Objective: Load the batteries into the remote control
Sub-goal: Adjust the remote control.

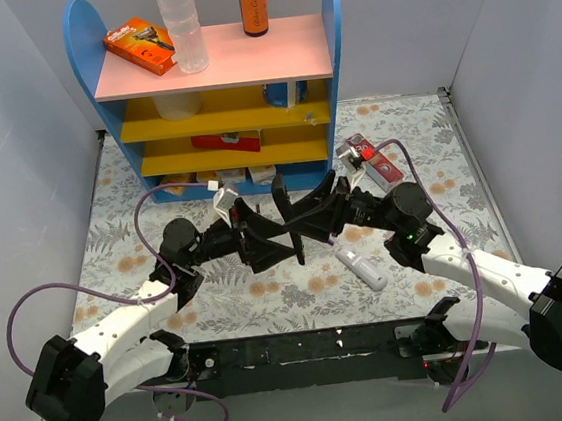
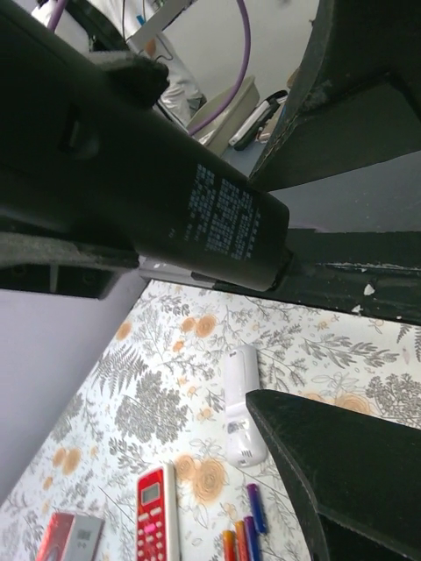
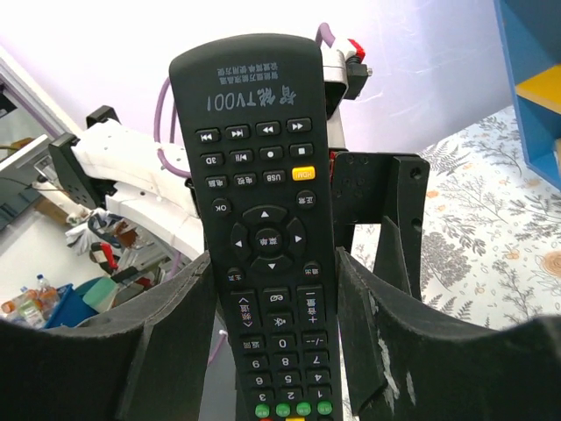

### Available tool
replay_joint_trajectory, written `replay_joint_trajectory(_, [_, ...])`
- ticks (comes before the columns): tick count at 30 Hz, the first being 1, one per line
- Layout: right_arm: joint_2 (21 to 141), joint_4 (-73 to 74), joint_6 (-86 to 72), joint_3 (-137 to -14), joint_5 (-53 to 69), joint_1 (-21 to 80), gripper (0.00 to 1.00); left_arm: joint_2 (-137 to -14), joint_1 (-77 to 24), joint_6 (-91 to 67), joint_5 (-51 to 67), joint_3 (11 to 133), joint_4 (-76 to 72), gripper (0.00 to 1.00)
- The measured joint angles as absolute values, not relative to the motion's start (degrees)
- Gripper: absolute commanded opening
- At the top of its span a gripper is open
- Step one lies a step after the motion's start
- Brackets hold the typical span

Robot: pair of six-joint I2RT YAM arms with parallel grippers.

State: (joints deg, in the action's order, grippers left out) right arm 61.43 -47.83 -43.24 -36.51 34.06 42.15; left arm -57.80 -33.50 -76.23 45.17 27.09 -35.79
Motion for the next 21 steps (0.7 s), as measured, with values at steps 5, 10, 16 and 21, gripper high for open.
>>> replay_joint_trajectory(5, [62.2, -50.5, -44.2, -35.6, 34.1, 42.9, 0.13, -58.7, -34.8, -78.5, 46.1, 27.0, -41.7, 0.94])
replay_joint_trajectory(10, [62.6, -51.8, -44.9, -34.3, 33.9, 43.3, 0.13, -58.9, -35.6, -81.8, 47.4, 25.9, -48.4, 0.91])
replay_joint_trajectory(16, [62.8, -53.3, -45.1, -34.0, 33.6, 43.5, 0.13, -60.1, -36.6, -83.6, 47.8, 25.3, -51.3, 0.87])
replay_joint_trajectory(21, [63.5, -55.1, -45.1, -34.0, 33.3, 44.6, 0.13, -62.1, -38.2, -84.2, 47.3, 25.2, -52.4, 0.79])
